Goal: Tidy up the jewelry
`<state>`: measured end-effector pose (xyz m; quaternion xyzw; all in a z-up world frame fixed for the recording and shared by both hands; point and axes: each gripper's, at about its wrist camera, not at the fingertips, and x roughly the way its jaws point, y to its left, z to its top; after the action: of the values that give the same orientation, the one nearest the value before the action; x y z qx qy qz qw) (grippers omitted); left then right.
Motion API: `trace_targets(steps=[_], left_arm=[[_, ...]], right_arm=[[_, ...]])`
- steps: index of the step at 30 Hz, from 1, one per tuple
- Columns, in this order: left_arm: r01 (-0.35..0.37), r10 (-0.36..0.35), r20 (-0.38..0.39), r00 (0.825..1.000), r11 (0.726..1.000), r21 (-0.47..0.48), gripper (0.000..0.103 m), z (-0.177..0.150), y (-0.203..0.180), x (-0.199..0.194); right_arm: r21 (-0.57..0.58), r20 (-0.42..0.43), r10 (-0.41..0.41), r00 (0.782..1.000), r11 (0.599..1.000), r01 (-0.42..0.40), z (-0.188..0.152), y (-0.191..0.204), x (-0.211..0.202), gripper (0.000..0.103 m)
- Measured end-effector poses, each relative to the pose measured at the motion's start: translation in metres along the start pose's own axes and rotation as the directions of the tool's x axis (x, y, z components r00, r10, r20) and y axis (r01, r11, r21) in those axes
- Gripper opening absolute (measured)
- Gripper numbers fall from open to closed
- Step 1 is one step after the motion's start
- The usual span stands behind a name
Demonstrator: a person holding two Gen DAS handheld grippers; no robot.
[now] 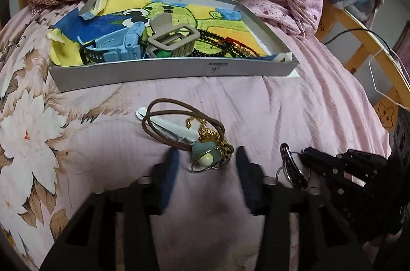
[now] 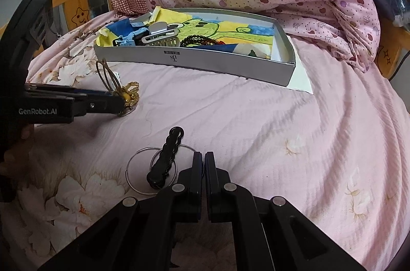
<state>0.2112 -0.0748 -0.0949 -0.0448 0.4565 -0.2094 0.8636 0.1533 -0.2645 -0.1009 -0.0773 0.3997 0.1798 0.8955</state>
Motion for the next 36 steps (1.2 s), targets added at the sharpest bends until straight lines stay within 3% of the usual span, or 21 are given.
trace_targets(steps=[11, 19, 31, 36], left_arm=[[-0.002, 0.003, -0.034, 0.999, 1.0, 0.007, 0.002, -0.01, -0.001, -0.006], [-0.001, 0.002, -0.033, 0.999, 1.0, 0.006, 0.0, -0.015, -0.008, -0.016], [0.107, -0.107, -0.054, 0.993, 0.994, -0.005, 0.0, -0.029, -0.036, -0.06], [0.122, -0.122, -0.039, 0.992, 0.992, 0.009, 0.0, -0.031, -0.044, -0.076]], right_arm=[[-0.006, -0.002, -0.003, 1.0, 1.0, 0.003, 0.0, 0.001, 0.001, 0.003], [-0.051, 0.048, -0.019, 0.999, 0.998, 0.021, 0.006, 0.009, -0.013, 0.003], [-0.127, 0.168, -0.07, 0.983, 0.988, 0.092, 0.02, 0.024, -0.049, 0.002], [-0.125, 0.219, -0.071, 0.973, 0.987, 0.1, 0.027, 0.028, -0.069, 0.002]])
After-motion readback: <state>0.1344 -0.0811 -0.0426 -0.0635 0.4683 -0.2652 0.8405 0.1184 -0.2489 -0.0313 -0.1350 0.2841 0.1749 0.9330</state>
